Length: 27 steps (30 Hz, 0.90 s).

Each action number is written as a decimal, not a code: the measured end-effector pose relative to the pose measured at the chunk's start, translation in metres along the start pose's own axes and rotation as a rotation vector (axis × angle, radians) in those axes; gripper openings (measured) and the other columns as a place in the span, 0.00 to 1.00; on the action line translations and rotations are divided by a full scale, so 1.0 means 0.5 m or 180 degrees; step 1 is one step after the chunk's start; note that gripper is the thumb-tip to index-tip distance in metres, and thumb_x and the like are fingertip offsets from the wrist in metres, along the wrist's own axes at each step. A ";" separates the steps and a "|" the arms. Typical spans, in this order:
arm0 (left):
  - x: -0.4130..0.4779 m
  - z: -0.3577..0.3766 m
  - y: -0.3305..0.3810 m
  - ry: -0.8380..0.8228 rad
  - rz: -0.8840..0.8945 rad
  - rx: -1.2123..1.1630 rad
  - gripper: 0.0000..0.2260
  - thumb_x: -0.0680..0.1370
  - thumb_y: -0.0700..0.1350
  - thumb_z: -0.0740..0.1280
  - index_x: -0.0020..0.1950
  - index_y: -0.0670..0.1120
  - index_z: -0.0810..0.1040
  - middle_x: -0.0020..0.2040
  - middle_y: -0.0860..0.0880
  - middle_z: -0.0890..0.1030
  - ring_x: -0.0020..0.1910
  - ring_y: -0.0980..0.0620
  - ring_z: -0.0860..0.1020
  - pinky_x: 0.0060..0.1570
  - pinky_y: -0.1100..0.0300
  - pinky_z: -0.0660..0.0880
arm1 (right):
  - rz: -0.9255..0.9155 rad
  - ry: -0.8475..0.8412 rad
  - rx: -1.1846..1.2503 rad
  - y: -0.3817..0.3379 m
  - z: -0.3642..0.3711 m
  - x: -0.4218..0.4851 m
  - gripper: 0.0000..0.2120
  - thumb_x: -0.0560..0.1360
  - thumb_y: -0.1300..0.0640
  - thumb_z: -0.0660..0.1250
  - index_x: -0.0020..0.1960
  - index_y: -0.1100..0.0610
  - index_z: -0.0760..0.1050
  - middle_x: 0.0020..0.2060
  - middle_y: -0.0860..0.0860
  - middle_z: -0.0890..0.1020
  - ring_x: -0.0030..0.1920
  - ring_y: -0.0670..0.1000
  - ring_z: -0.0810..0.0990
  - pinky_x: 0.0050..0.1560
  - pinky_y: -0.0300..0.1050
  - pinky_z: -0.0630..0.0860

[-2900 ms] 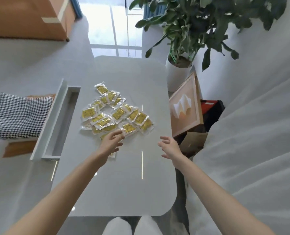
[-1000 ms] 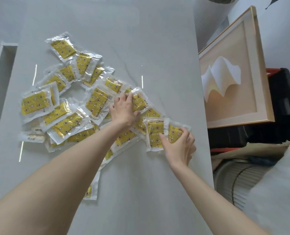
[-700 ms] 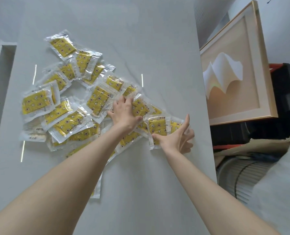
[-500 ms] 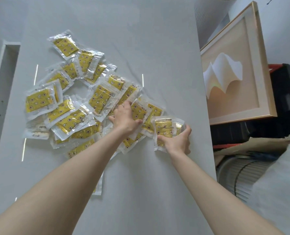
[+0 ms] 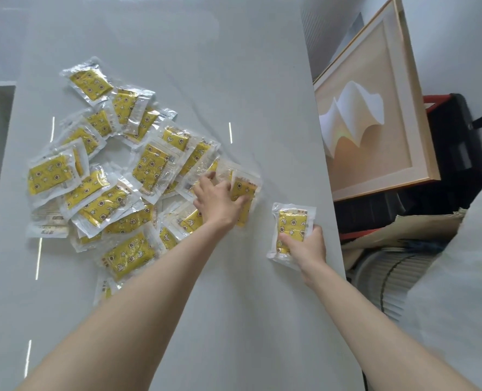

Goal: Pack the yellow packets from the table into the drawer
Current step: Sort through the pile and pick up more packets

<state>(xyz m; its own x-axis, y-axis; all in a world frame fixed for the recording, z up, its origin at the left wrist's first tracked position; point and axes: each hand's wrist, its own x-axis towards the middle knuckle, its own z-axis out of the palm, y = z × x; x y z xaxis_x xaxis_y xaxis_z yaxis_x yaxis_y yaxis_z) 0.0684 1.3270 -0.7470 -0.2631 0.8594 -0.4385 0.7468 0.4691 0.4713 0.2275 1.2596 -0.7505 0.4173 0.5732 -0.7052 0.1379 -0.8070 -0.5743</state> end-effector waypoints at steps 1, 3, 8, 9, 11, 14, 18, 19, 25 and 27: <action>-0.002 0.006 0.002 -0.0020 0.0028 0.0174 0.14 0.72 0.57 0.70 0.47 0.46 0.78 0.72 0.47 0.58 0.71 0.44 0.57 0.68 0.49 0.58 | 0.0015 -0.0029 0.0030 0.000 0.001 0.004 0.22 0.70 0.63 0.73 0.60 0.56 0.66 0.45 0.49 0.77 0.46 0.52 0.77 0.46 0.45 0.74; -0.007 0.020 0.006 0.0005 0.0080 0.0313 0.16 0.72 0.57 0.70 0.50 0.46 0.79 0.73 0.47 0.57 0.71 0.43 0.56 0.68 0.48 0.59 | 0.0058 -0.0084 0.0108 0.001 0.001 0.013 0.22 0.70 0.65 0.73 0.57 0.55 0.65 0.43 0.47 0.76 0.45 0.51 0.78 0.45 0.45 0.75; -0.006 0.027 0.014 0.0057 0.0001 0.0400 0.19 0.72 0.59 0.69 0.55 0.47 0.78 0.63 0.44 0.67 0.65 0.44 0.64 0.66 0.50 0.59 | 0.0067 -0.0119 0.0101 -0.002 0.001 0.020 0.23 0.68 0.65 0.75 0.55 0.53 0.66 0.46 0.50 0.78 0.46 0.52 0.79 0.48 0.47 0.78; -0.006 0.026 0.015 0.0017 -0.0048 0.0562 0.19 0.73 0.60 0.68 0.56 0.48 0.77 0.61 0.43 0.69 0.64 0.43 0.65 0.64 0.50 0.60 | 0.0066 -0.0121 0.0087 -0.002 0.000 0.019 0.23 0.68 0.65 0.75 0.55 0.53 0.66 0.47 0.50 0.78 0.47 0.52 0.79 0.49 0.48 0.78; -0.006 0.022 0.014 -0.0013 -0.0070 0.0743 0.19 0.72 0.61 0.68 0.53 0.47 0.76 0.58 0.43 0.72 0.62 0.42 0.67 0.62 0.49 0.61 | 0.0031 -0.0177 -0.0009 -0.005 -0.005 0.016 0.23 0.68 0.65 0.75 0.56 0.55 0.68 0.47 0.51 0.78 0.48 0.53 0.79 0.49 0.47 0.78; -0.014 0.016 0.007 -0.0069 0.0177 0.0181 0.14 0.72 0.54 0.71 0.43 0.46 0.72 0.51 0.44 0.74 0.52 0.44 0.73 0.53 0.53 0.69 | 0.0080 -0.0357 -0.0098 -0.002 -0.014 0.003 0.22 0.69 0.66 0.74 0.59 0.57 0.69 0.51 0.54 0.80 0.51 0.55 0.81 0.51 0.50 0.79; -0.060 -0.005 0.000 -0.0309 0.0089 -0.0598 0.12 0.72 0.50 0.72 0.40 0.43 0.74 0.39 0.47 0.75 0.40 0.47 0.74 0.36 0.56 0.70 | 0.0139 -0.0795 -0.0017 0.000 -0.041 -0.038 0.19 0.73 0.66 0.70 0.61 0.59 0.69 0.53 0.55 0.80 0.49 0.53 0.82 0.43 0.47 0.79; -0.074 -0.013 -0.002 -0.0371 -0.0009 -0.0799 0.13 0.72 0.51 0.72 0.44 0.42 0.76 0.40 0.47 0.77 0.40 0.47 0.75 0.38 0.55 0.72 | 0.0078 -0.0878 -0.0055 -0.003 -0.050 -0.052 0.18 0.74 0.65 0.70 0.61 0.58 0.68 0.52 0.53 0.80 0.47 0.51 0.82 0.39 0.43 0.78; -0.205 -0.105 -0.019 -0.0433 -0.0221 -0.1891 0.10 0.72 0.48 0.73 0.49 0.46 0.78 0.43 0.50 0.80 0.42 0.52 0.79 0.37 0.59 0.78 | -0.0253 -0.1142 0.0012 -0.034 -0.108 -0.183 0.17 0.76 0.61 0.69 0.62 0.54 0.70 0.52 0.50 0.81 0.48 0.48 0.82 0.40 0.40 0.78; -0.261 -0.144 -0.023 -0.0437 -0.0310 -0.2251 0.11 0.72 0.47 0.73 0.52 0.45 0.79 0.46 0.49 0.83 0.46 0.51 0.82 0.42 0.56 0.81 | -0.0378 -0.1204 0.0083 -0.044 -0.132 -0.235 0.16 0.75 0.61 0.69 0.61 0.54 0.70 0.50 0.49 0.81 0.46 0.46 0.82 0.38 0.37 0.77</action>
<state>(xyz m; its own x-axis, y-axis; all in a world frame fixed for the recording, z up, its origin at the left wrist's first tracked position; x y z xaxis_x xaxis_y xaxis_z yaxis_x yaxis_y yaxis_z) 0.0502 1.2243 -0.6401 -0.1944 0.7955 -0.5739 0.1382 0.6014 0.7869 0.2346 1.2005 -0.6277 0.0389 0.6782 -0.7338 0.1406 -0.7308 -0.6680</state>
